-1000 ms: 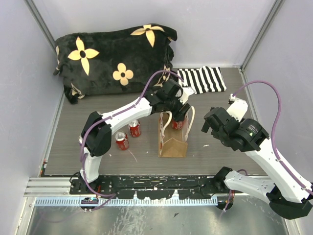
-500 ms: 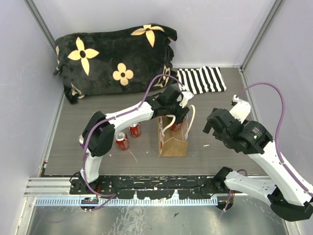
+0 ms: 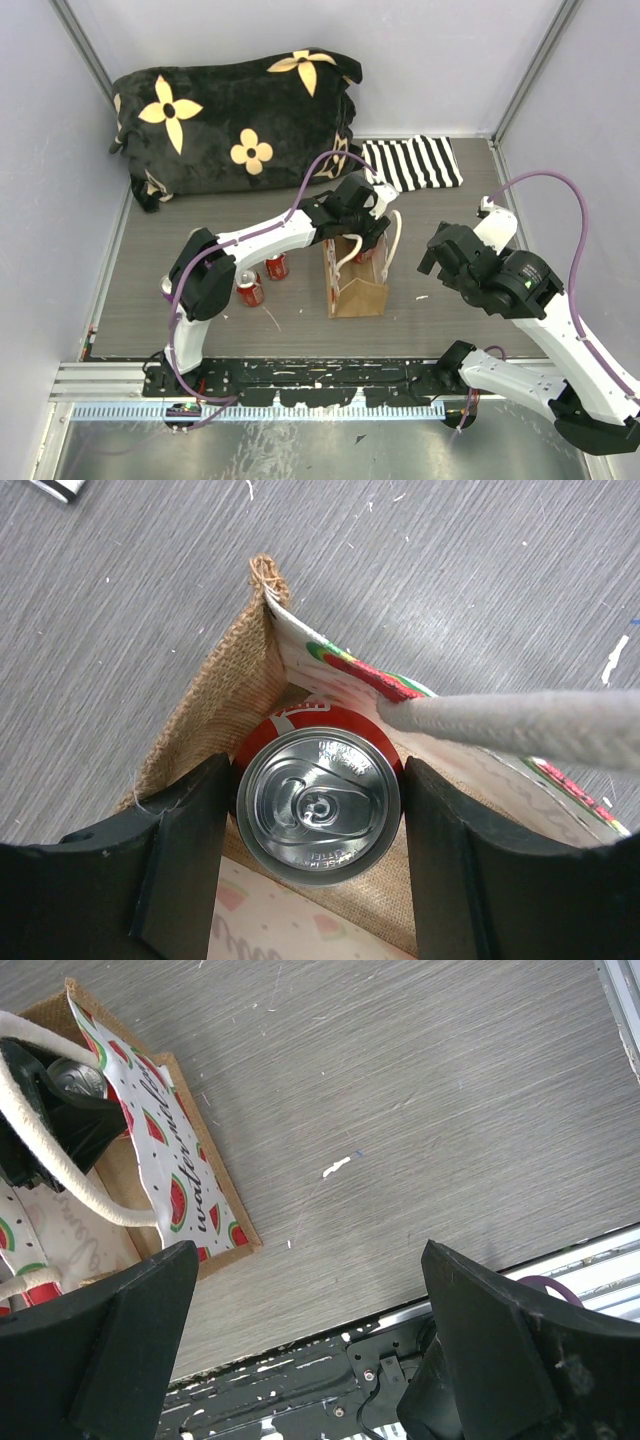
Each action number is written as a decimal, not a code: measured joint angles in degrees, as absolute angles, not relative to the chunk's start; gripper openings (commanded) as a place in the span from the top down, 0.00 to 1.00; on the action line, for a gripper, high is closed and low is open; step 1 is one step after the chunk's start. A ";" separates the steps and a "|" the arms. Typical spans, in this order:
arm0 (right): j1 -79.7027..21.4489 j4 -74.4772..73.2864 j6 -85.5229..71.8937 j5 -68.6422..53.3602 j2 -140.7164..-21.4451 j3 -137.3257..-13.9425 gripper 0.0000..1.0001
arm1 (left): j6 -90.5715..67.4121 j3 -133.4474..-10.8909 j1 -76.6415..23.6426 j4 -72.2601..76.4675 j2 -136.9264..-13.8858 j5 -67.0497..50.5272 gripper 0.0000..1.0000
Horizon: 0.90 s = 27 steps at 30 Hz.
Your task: Place the beverage into the canvas bag
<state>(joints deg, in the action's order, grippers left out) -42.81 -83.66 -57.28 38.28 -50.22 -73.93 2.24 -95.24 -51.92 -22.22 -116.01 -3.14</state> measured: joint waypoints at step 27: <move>-42.81 -83.05 -57.17 36.82 -50.54 -73.23 0.00 | 2.74 -90.67 -51.96 -16.93 -110.00 -2.07 0.02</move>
<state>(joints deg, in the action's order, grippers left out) -42.81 -83.05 -57.17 36.82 -50.54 -73.23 2.74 -90.67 -51.96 -16.93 -110.00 -2.07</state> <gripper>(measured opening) 0.999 0.980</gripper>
